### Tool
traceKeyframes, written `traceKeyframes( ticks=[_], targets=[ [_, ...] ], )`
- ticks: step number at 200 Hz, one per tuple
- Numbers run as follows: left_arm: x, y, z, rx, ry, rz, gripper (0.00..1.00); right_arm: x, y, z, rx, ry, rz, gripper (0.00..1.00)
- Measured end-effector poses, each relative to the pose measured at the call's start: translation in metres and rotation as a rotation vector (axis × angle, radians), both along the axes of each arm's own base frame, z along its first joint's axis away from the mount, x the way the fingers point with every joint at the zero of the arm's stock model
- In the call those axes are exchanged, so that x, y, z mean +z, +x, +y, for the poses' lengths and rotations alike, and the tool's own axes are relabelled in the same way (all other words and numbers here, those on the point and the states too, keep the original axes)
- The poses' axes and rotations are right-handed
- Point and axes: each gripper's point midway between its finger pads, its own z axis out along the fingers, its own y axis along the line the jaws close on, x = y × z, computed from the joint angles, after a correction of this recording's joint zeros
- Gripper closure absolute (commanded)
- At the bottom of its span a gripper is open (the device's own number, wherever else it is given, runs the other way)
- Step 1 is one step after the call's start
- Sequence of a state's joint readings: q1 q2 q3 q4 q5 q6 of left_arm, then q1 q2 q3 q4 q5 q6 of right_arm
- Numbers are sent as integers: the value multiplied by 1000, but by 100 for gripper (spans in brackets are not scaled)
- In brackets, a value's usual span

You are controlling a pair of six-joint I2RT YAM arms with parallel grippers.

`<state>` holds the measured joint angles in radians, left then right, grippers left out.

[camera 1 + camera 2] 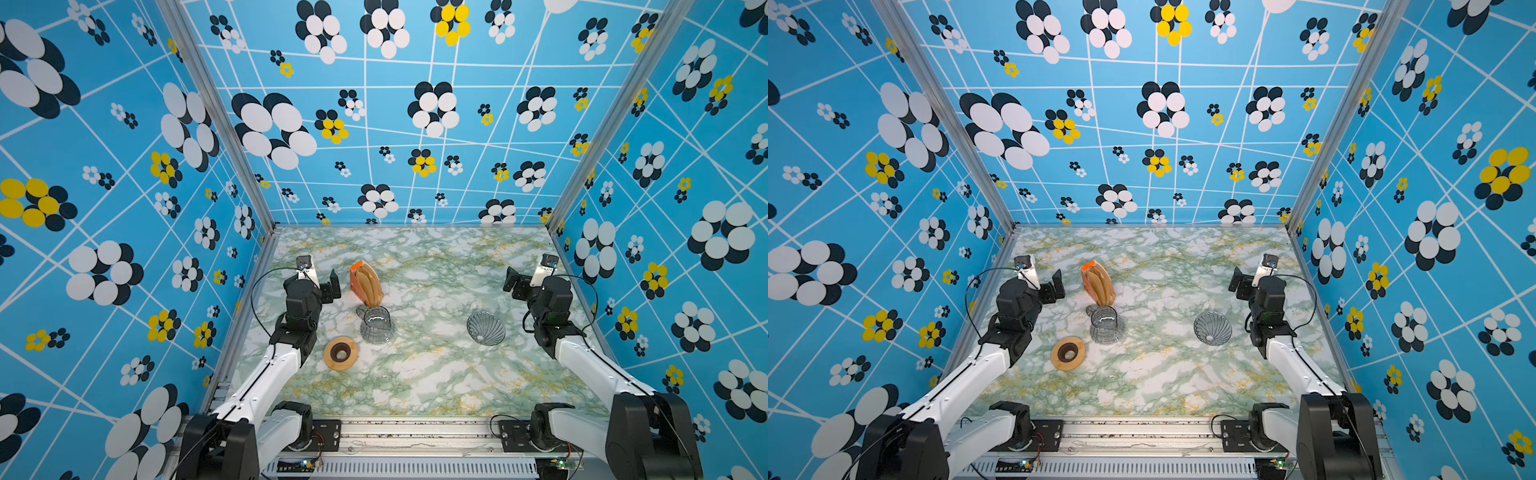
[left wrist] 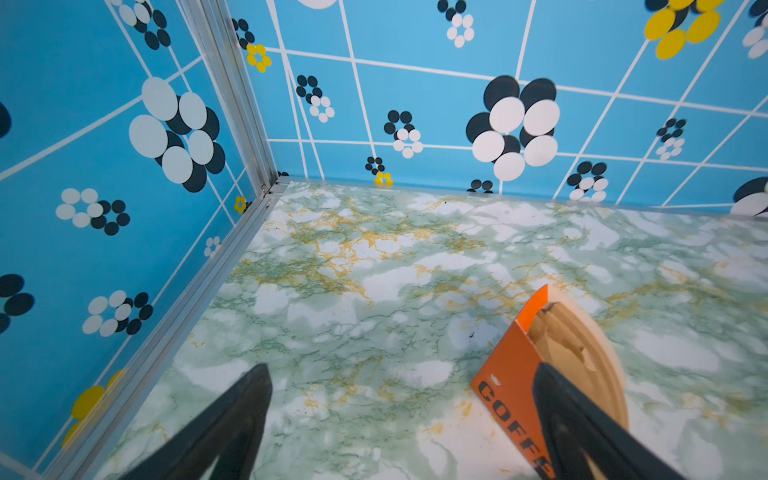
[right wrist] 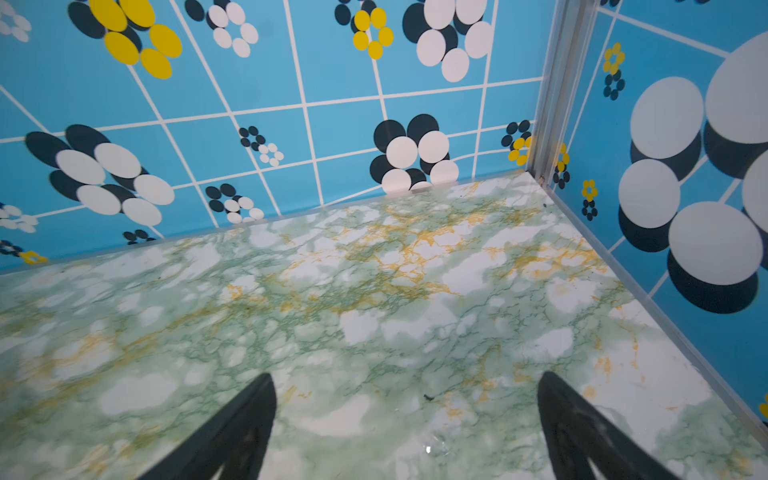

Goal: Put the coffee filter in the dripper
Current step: 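Raise the left gripper toward the glass pitcher while the right nears the dripper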

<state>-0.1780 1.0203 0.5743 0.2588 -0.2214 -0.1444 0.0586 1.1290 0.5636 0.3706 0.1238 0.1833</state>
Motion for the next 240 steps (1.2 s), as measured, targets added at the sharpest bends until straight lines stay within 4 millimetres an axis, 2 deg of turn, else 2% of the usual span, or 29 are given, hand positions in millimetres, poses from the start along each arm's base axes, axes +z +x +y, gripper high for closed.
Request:
traceKeyframes(
  ticks=[12,28,64,93,122,164,209,240],
  targets=[
    [4,-8,-9,-17,-40,20,1,8,-6,16,41,42,7,1],
    [-5,-21,-20,-34,-94,96,1,10,-19,43,112,96,40,1],
    [-24,-52,-31,-39,-218,285,1,1,-57,100,267,175,142,1],
    [-29,-80,-42,-65,-316,391,1,-8,-84,128,364,209,223,1],
    [-41,-105,-54,-81,-394,500,1,-12,-104,127,364,244,280,1],
    [-56,-129,-71,-91,-462,621,1,9,-138,126,429,304,282,1],
    [-71,-137,-91,-94,-496,709,0,25,-179,127,531,344,289,1],
    [-80,-136,-103,-75,-506,770,3,37,-204,125,584,339,318,1]
  ],
)
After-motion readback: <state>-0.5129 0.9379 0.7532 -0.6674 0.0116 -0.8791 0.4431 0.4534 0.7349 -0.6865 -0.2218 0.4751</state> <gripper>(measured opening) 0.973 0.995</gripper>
